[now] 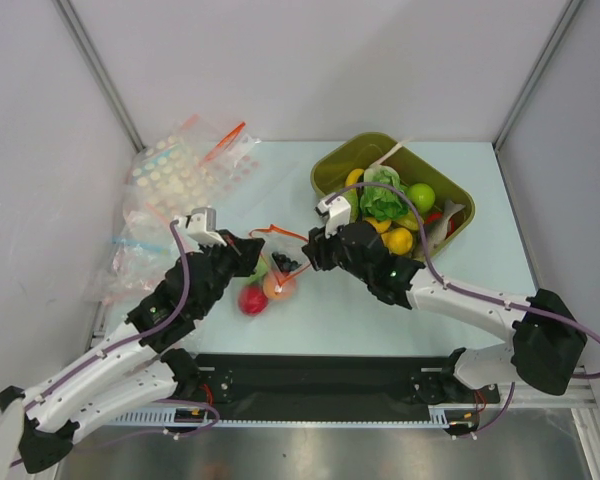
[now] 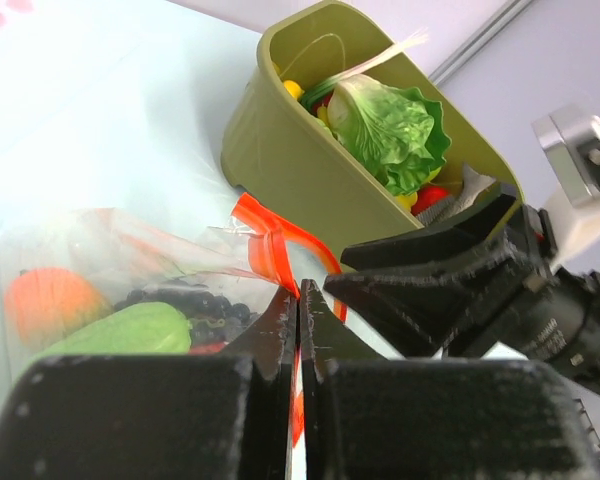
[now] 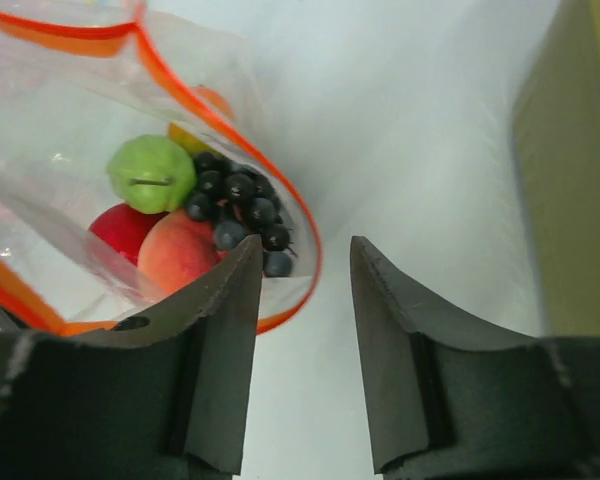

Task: Place the food in the zip-top bag and seal the zipper
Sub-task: Adjust the zipper food storage bag at the center of the board.

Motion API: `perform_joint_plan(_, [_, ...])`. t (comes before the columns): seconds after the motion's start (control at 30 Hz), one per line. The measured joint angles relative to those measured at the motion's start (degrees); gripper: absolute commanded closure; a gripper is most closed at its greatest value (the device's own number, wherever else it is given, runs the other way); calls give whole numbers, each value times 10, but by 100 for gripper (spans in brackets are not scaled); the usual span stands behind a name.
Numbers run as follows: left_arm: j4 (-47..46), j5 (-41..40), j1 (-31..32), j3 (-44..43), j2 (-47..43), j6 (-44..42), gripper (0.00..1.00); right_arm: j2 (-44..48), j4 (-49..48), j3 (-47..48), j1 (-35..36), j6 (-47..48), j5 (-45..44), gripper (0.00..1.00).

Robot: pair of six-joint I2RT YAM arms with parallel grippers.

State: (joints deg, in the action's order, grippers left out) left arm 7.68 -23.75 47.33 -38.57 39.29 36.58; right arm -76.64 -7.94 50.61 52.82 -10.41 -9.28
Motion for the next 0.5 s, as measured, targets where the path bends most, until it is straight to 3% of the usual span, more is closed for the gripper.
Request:
perform_joint_plan(0.17, [2, -6, 0, 3, -10, 0, 99, -4, 27, 6, -31, -18, 10, 58])
perform_joint_plan(0.47, [2, -7, 0, 3, -10, 0, 99, -39, 43, 31, -34, -26, 58, 73])
perform_joint_plan(0.5, [2, -7, 0, 3, -10, 0, 99, -42, 43, 32, -34, -26, 69, 86])
